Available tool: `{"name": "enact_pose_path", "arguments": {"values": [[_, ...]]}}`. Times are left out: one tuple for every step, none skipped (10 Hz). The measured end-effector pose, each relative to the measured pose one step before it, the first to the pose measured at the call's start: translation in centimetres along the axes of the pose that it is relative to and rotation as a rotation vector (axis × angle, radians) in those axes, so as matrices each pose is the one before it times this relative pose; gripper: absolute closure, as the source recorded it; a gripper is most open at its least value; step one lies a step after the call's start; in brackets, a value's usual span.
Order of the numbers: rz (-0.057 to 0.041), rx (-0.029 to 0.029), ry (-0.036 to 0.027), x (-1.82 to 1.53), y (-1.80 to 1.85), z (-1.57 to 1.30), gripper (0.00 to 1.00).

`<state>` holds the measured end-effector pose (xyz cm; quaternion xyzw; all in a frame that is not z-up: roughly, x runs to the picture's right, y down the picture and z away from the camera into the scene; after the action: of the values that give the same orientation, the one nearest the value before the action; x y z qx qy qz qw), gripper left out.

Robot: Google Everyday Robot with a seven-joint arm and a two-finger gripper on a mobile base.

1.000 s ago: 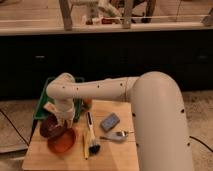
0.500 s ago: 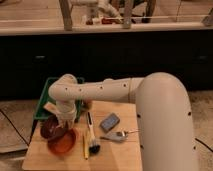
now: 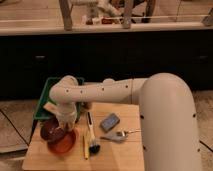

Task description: Stack bowls on top of each other

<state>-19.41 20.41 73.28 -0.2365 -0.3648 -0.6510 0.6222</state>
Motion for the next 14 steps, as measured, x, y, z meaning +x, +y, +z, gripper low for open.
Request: {"name": "enact_pose_path", "arguments": {"values": [[-0.00394, 0.00155, 0.00325, -0.117, 0.04, 0.11, 1.0], [-0.00397, 0.00207, 0.00437, -0.129, 0.07, 0.152, 1.0], [-0.00306, 0.00131, 0.00497, -0.145, 0.039, 0.174, 1.0], [-0.00065, 0.00331, 0.00765, -0.14, 0.045, 0.133, 0.98], [0.00126, 0.00197, 0.00691, -0.099, 0.153, 0.053, 0.93], [0.0022, 0.00369, 0.00699, -0.141, 0.16, 0.075, 0.82], [0.00062, 0.00192, 0.00223, -0.084, 0.057, 0.049, 0.73], [0.00165, 0.00167, 0.00183, -0.083, 0.105, 0.024, 0.63], [0.00147, 0.00038, 0.0002, -0.051, 0.103, 0.039, 0.53], [0.00098, -0.00014, -0.00068, -0.042, 0.05, 0.05, 0.44], [0.00003, 0.00019, -0.00069, -0.042, -0.016, 0.04, 0.34], [0.00251, 0.00019, -0.00171, -0.036, 0.08, 0.013, 0.23], [0.00147, 0.00002, -0.0024, -0.046, 0.066, 0.063, 0.2], [0.00172, -0.0004, -0.00082, -0.011, 0.078, -0.021, 0.2]]}}
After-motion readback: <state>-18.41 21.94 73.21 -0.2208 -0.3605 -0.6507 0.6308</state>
